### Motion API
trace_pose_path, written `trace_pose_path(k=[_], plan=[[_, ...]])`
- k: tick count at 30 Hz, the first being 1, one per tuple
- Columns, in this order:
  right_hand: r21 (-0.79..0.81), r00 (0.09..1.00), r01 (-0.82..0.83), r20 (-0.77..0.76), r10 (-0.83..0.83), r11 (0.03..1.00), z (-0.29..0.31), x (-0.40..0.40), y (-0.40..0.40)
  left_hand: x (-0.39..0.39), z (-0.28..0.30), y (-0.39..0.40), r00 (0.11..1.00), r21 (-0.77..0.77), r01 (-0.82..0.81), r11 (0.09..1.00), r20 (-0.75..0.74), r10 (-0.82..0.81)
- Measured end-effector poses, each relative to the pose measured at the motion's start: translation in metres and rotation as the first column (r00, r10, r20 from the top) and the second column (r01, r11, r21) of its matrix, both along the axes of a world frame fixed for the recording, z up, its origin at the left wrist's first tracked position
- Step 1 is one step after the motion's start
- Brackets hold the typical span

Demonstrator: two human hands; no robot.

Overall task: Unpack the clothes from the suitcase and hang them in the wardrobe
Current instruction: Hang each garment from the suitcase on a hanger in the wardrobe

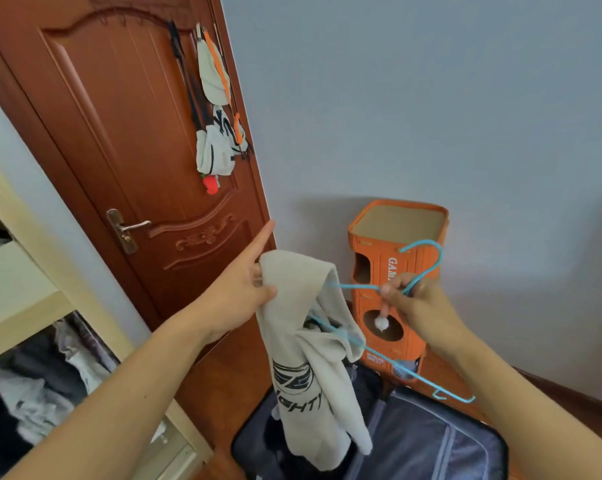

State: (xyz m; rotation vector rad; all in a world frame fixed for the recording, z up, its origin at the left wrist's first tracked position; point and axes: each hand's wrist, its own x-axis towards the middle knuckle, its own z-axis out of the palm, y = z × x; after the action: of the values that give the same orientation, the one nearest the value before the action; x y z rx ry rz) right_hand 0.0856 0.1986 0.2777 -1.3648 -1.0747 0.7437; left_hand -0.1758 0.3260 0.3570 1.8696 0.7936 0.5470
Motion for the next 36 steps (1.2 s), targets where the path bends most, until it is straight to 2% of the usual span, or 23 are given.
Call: trace_pose_path(k=[2, 3, 4, 6, 8, 12, 15, 18, 22, 24, 25, 26, 27, 28, 29, 30, 32, 35, 36], plan=[[-0.082, 0.977, -0.137, 0.152, 0.148, 0.987, -0.001, -0.007, -0.005, 0.002, 0.003, 0.017, 0.989, -0.040, -0.141, 0.989, 0.032, 0.142], [-0.106, 0.965, -0.146, 0.205, 0.165, 0.984, 0.001, -0.006, -0.008, 0.002, 0.003, 0.026, 0.977, -0.081, -0.206, 0.975, 0.043, 0.210], [-0.094, 0.967, -0.096, 0.229, 0.115, 0.991, 0.006, 0.002, -0.009, 0.000, 0.003, 0.032, 0.965, -0.112, -0.250, 0.962, 0.047, 0.256], [0.002, 0.985, 0.073, 0.158, -0.072, 0.997, 0.019, 0.028, -0.012, -0.003, 0.005, 0.037, 0.960, -0.141, -0.268, 0.953, 0.048, 0.277], [0.031, 0.988, 0.107, 0.105, -0.109, 0.994, 0.027, 0.043, -0.013, -0.002, 0.011, 0.035, 0.977, -0.131, -0.204, 0.970, 0.042, 0.211], [-0.116, 0.974, -0.052, 0.214, 0.076, 0.992, 0.020, -0.002, 0.003, 0.020, 0.027, 0.021, 0.998, -0.063, -0.060, 0.996, -0.005, 0.059], [-0.147, 0.981, 0.004, 0.193, 0.025, 0.989, 0.007, -0.025, 0.021, 0.037, 0.032, -0.002, 0.995, 0.034, 0.060, 0.998, -0.086, -0.057], [-0.060, 0.974, 0.075, 0.220, -0.060, 0.995, 0.011, -0.035, 0.022, 0.042, 0.029, -0.019, 0.988, 0.062, 0.117, 0.991, -0.111, -0.109], [0.182, 0.965, 0.245, -0.141, -0.222, 0.952, 0.026, -0.021, 0.012, 0.030, 0.038, -0.026, 0.998, 0.031, 0.022, 0.999, -0.054, -0.020], [0.240, 0.961, 0.252, -0.179, -0.213, 0.937, 0.032, -0.018, 0.011, 0.025, 0.044, -0.028, 0.997, 0.131, 0.029, 0.991, -0.077, -0.019], [0.259, 0.968, 0.231, -0.158, -0.194, 0.938, 0.037, -0.019, 0.012, 0.024, 0.049, -0.030, 0.995, 0.263, 0.001, 0.965, -0.100, 0.026], [0.277, 0.978, 0.196, -0.121, -0.168, 0.941, 0.043, -0.020, 0.012, 0.023, 0.054, -0.029, 0.986, 0.494, -0.043, 0.869, -0.119, 0.116], [0.295, 0.987, 0.162, -0.064, -0.149, 0.942, 0.051, -0.020, 0.013, 0.024, 0.058, -0.025, 0.964, 0.752, -0.024, 0.658, -0.156, 0.213], [0.317, 0.990, 0.133, -0.001, -0.139, 0.939, 0.061, -0.020, 0.013, 0.026, 0.062, -0.021, 0.942, 0.904, 0.077, 0.421, -0.205, 0.267], [0.340, 0.991, 0.100, 0.051, -0.124, 0.935, 0.070, -0.021, 0.013, 0.030, 0.063, -0.016, 0.920, 0.944, 0.202, 0.260, -0.274, 0.279], [0.356, 0.989, 0.072, 0.095, -0.113, 0.931, 0.078, -0.023, 0.013, 0.036, 0.067, -0.014, 0.885, 0.922, 0.322, 0.216, -0.374, 0.277], [0.365, 0.980, 0.047, 0.164, -0.114, 0.930, 0.089, -0.027, 0.016, 0.049, 0.073, -0.013, 0.830, 0.886, 0.413, 0.213, -0.462, 0.312], [0.346, 0.971, 0.103, 0.169, -0.169, 0.933, 0.100, -0.024, 0.028, 0.059, 0.077, 0.000, 0.854, 0.914, 0.403, 0.054, -0.396, 0.337], [0.375, 0.931, 0.196, 0.218, -0.292, 0.906, 0.101, -0.021, 0.030, 0.060, 0.080, 0.004, 0.844, 0.911, 0.407, 0.067, -0.403, 0.355]])
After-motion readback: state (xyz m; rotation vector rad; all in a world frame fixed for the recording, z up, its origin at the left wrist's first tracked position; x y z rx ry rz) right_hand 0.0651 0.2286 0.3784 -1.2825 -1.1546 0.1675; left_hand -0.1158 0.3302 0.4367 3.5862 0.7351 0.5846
